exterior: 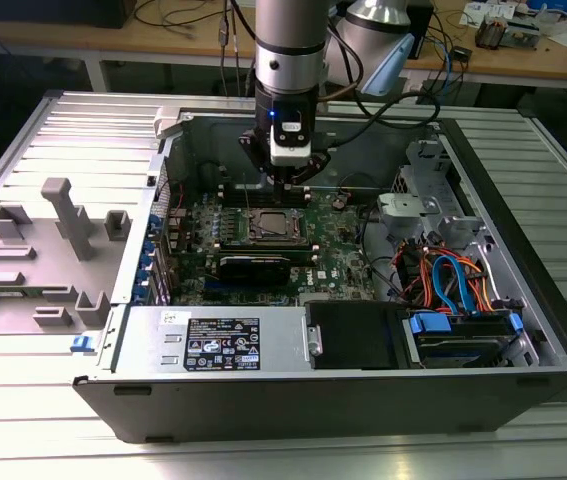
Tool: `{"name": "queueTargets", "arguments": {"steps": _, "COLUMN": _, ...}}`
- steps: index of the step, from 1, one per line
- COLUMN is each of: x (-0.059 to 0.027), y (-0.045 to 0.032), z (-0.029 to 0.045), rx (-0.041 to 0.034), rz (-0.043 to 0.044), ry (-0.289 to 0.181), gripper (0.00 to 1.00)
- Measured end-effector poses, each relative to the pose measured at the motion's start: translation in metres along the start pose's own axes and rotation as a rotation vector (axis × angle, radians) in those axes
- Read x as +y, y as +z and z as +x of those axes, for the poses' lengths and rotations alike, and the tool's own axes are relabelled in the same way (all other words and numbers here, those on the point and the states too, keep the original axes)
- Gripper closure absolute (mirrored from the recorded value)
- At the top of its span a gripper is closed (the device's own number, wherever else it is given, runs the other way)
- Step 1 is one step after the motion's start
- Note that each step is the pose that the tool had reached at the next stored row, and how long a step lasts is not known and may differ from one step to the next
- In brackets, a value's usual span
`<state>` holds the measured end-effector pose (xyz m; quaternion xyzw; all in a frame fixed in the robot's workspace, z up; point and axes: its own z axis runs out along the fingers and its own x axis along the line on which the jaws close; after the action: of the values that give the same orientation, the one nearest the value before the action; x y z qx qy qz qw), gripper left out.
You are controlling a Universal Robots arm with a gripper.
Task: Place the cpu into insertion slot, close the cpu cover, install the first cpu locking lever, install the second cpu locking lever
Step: 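Install the first cpu locking lever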
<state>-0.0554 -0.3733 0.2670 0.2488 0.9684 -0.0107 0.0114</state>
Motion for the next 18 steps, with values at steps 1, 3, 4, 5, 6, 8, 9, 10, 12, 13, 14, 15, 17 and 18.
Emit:
{"name": "queueTargets", "arguments": {"steps": 1, "x": 0.0000, "y": 0.0000, "z": 0.0000, "rx": 0.0000, "rz": 0.0000, "ry": 0.000, "gripper": 0.89}}
{"name": "queueTargets", "arguments": {"steps": 3, "x": 0.0000, "y": 0.0000, "z": 0.0000, "rx": 0.0000, "rz": 0.0000, "ry": 0.000, "gripper": 0.89}}
{"name": "queueTargets", "arguments": {"steps": 4, "x": 0.0000, "y": 0.0000, "z": 0.0000, "rx": 0.0000, "rz": 0.0000, "ry": -0.001, "gripper": 0.89}}
{"name": "queueTargets", "arguments": {"steps": 5, "x": 0.0000, "y": 0.0000, "z": 0.0000, "rx": 0.0000, "rz": 0.0000, "ry": -0.001, "gripper": 0.89}}
{"name": "queueTargets", "arguments": {"steps": 6, "x": 0.0000, "y": 0.0000, "z": 0.0000, "rx": 0.0000, "rz": 0.0000, "ry": -0.001, "gripper": 0.89}}
{"name": "queueTargets", "arguments": {"steps": 8, "x": 0.0000, "y": 0.0000, "z": 0.0000, "rx": 0.0000, "rz": -0.0001, "ry": -0.002, "gripper": 0.89}}
{"name": "queueTargets", "arguments": {"steps": 9, "x": 0.0000, "y": 0.0000, "z": 0.0000, "rx": 0.0000, "rz": -0.0001, "ry": -0.002, "gripper": 0.89}}
{"name": "queueTargets", "arguments": {"steps": 10, "x": 0.0000, "y": 0.0000, "z": 0.0000, "rx": 0.0000, "rz": -0.0001, "ry": -0.002, "gripper": 0.89}}
{"name": "queueTargets", "arguments": {"steps": 12, "x": 0.0000, "y": 0.0000, "z": 0.0000, "rx": 0.0000, "rz": -0.0001, "ry": -0.002, "gripper": 0.89}}
{"name": "queueTargets", "arguments": {"steps": 13, "x": 0.0000, "y": 0.0000, "z": 0.0000, "rx": 0.0000, "rz": -0.0001, "ry": -0.003, "gripper": 0.89}}
{"name": "queueTargets", "arguments": {"steps": 14, "x": 0.0000, "y": 0.0000, "z": 0.0000, "rx": 0.0000, "rz": -0.0001, "ry": -0.003, "gripper": 0.89}}
{"name": "queueTargets", "arguments": {"steps": 15, "x": 0.0000, "y": 0.0000, "z": 0.0000, "rx": 0.0000, "rz": -0.0001, "ry": -0.003, "gripper": 0.89}}
{"name": "queueTargets", "arguments": {"steps": 17, "x": 0.0000, "y": 0.0000, "z": 0.0000, "rx": 0.0000, "rz": -0.0001, "ry": -0.003, "gripper": 0.89}}
{"name": "queueTargets", "arguments": {"steps": 18, "x": 0.0000, "y": 0.0000, "z": 0.0000, "rx": 0.0000, "rz": -0.0001, "ry": -0.003, "gripper": 0.89}}
